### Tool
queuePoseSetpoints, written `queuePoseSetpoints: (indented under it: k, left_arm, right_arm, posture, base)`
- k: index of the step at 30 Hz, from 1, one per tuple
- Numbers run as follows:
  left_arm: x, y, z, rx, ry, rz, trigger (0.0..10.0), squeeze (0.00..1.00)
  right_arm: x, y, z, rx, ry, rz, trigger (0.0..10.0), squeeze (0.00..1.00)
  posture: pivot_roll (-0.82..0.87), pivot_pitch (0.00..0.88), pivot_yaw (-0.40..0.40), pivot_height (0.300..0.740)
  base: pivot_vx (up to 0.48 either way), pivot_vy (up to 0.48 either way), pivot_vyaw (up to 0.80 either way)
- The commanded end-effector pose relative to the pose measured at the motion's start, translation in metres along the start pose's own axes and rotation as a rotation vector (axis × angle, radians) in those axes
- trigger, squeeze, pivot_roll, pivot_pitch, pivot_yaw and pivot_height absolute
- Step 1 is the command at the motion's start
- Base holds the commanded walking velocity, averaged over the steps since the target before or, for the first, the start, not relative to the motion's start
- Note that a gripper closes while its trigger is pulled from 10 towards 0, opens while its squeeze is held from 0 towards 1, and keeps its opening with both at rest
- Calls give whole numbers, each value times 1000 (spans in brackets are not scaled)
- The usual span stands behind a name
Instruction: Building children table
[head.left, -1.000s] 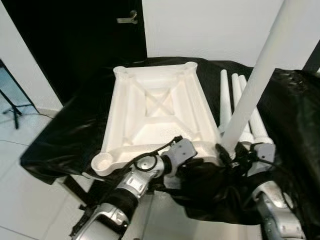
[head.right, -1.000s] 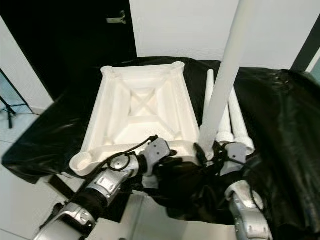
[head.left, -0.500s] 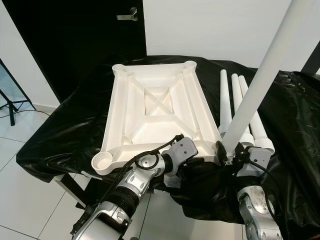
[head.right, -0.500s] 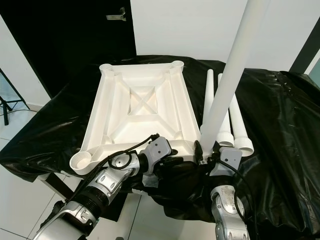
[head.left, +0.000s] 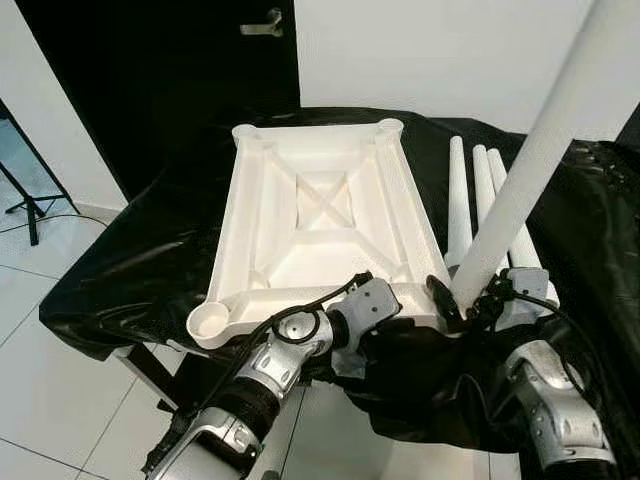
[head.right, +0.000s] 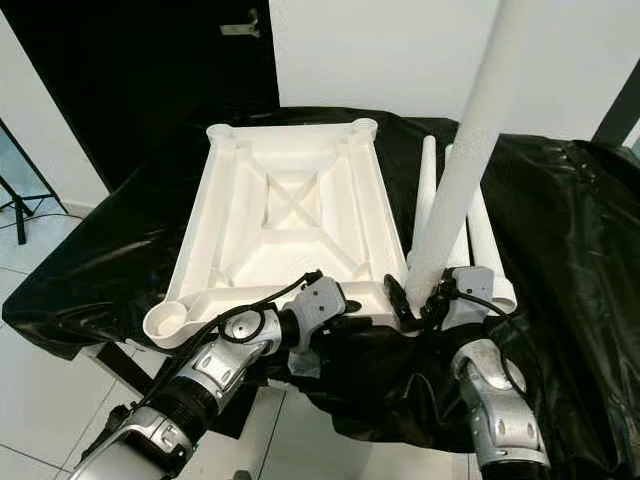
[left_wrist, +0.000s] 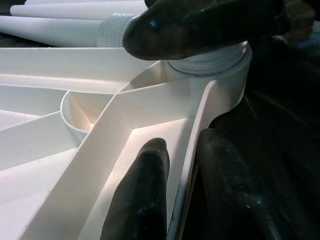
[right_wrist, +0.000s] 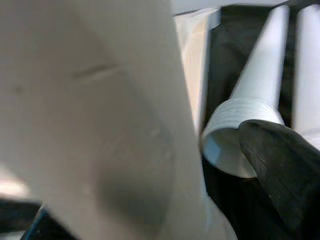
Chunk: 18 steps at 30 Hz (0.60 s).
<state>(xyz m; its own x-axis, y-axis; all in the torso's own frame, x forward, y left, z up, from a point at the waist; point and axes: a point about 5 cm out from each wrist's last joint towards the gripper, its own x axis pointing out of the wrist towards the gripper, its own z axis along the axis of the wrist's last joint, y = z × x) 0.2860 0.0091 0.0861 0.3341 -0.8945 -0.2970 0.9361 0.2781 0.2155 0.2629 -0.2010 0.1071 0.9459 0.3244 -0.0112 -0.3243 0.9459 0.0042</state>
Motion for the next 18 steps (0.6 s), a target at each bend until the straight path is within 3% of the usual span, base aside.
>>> queuePoseSetpoints:
  k: [1, 3, 5, 10, 11, 14, 15, 18]
  left_arm:
    - [-1, -18, -28, -56, 119, -95, 10000, 0]
    - [0, -17, -27, -53, 119, -96, 10000, 0]
    - [0, -17, -27, -48, 121, -97, 10000, 0]
    - [-1, -17, -27, -42, 126, -96, 10000, 0]
    - [-1, -17, -28, -44, 127, -96, 10000, 0]
    - [-2, -18, -28, -44, 128, -95, 10000, 0]
    - [-2, -18, -29, -46, 128, -94, 10000, 0]
    - [-3, -18, -29, -48, 129, -90, 10000, 0]
  right_arm:
    - [0, 6, -2, 14, 57, 177, 10000, 0]
    - [-3, 7, -1, -1, 91, 319, 10000, 0]
    - [-5, 5, 0, -23, 108, 364, 10000, 0]
    - [-5, -7, 3, -111, 126, 422, 10000, 0]
    - [-3, -12, 6, -132, 127, 431, 9294, 0]
    - [-2, -16, 8, -143, 127, 436, 9294, 0]
    - [-2, -19, 9, -155, 132, 455, 196, 0]
    - [-3, -21, 7, -145, 165, 520, 0, 0]
  posture:
    - [183, 0, -5, 740]
    - [184, 0, -4, 740]
    - [185, 0, -4, 740]
    - [191, 0, -5, 740]
    - [195, 0, -7, 740]
    - [195, 0, -7, 740]
    - [197, 0, -7, 740]
    - [204, 0, -12, 740]
  base:
    - [0, 0, 0]
    - [0, 0, 0]
    - [0, 0, 0]
    - [0, 0, 0]
    - [0, 0, 0]
    - [0, 0, 0]
    - [0, 0, 0]
    - [0, 0, 0]
